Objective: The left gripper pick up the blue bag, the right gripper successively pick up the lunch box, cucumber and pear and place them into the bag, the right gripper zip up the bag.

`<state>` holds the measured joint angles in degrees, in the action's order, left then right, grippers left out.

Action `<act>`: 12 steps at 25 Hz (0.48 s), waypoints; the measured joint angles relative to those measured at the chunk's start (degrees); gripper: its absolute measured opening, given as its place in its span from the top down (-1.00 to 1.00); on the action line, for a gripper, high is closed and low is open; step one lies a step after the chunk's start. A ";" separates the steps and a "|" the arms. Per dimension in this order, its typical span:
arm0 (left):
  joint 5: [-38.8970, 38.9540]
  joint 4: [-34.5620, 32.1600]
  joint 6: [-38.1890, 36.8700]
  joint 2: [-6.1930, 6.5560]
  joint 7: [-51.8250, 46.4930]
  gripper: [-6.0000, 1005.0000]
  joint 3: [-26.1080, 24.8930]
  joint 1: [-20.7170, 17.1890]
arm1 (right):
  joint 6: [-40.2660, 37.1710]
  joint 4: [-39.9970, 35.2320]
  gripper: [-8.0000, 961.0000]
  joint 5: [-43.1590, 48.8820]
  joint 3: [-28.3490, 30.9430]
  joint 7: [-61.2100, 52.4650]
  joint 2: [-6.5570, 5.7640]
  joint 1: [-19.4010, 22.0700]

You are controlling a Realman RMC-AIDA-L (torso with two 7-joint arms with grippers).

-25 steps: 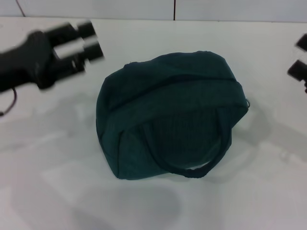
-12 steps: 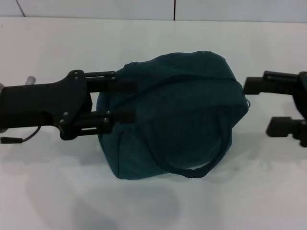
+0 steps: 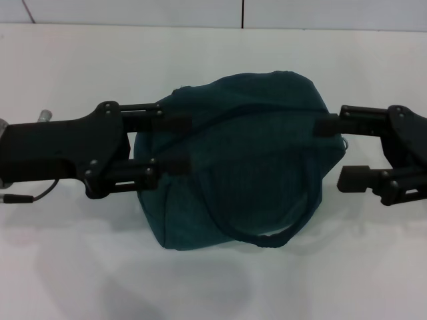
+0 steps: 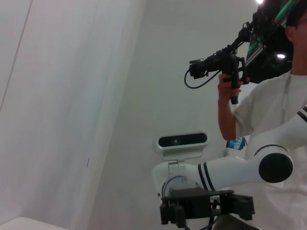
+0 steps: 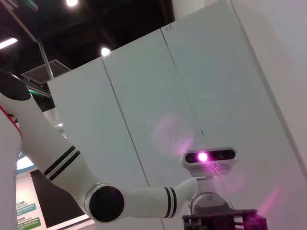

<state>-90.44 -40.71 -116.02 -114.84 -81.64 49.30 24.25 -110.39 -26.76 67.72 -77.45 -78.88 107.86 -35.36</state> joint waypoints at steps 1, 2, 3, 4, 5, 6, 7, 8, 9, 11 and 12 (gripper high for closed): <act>0.00 0.00 0.02 0.00 0.00 -0.17 0.00 -0.03 | 0.03 -0.33 -0.70 0.00 0.00 -0.03 0.14 -0.08; 0.00 0.01 0.05 -0.01 0.01 -0.17 0.00 -0.09 | 0.07 -0.48 -0.70 0.03 -0.02 -0.06 0.31 -0.15; 0.00 0.01 0.07 -0.02 0.01 -0.17 -0.02 -0.15 | 0.21 -0.62 -0.70 0.07 -0.08 -0.10 0.53 -0.31; 0.00 0.02 0.10 -0.02 0.02 -0.17 -0.04 -0.21 | 0.37 -0.69 -0.70 0.14 -0.16 -0.11 0.73 -0.43; 0.00 0.01 0.12 -0.02 0.02 -0.17 -0.06 -0.31 | 0.74 -0.69 -0.70 0.39 -0.25 -0.12 1.00 -0.58; 0.00 0.02 0.13 -0.02 0.02 -0.17 -0.08 -0.40 | 1.30 -0.69 -0.70 0.84 -0.27 -0.13 1.32 -0.80; -0.01 0.02 0.16 0.03 0.03 -0.17 -0.13 -0.60 | 2.05 -0.69 -0.70 1.58 -0.26 -0.13 1.79 -1.13; -0.01 0.01 0.16 0.09 0.03 -0.17 -0.22 -0.81 | 2.46 -0.71 -0.70 2.16 -0.20 -0.13 2.01 -1.32; -0.01 0.02 0.16 0.13 0.04 -0.17 -0.26 -0.90 | 3.06 -0.80 -0.70 3.06 -0.12 -0.13 2.43 -1.65; -0.01 0.01 0.15 0.26 0.04 -0.17 -0.33 -1.00 | 4.07 -1.58 -0.70 4.76 -0.09 -0.12 3.23 -2.06; -0.01 0.01 0.15 0.29 0.03 -0.17 -0.34 -1.04 | 4.37 -1.94 -0.70 5.33 -0.07 -0.12 3.42 -2.13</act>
<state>-90.45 -40.70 -115.88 -114.55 -81.60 48.96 23.21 -106.02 -28.71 73.05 -77.52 -79.00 111.29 -37.49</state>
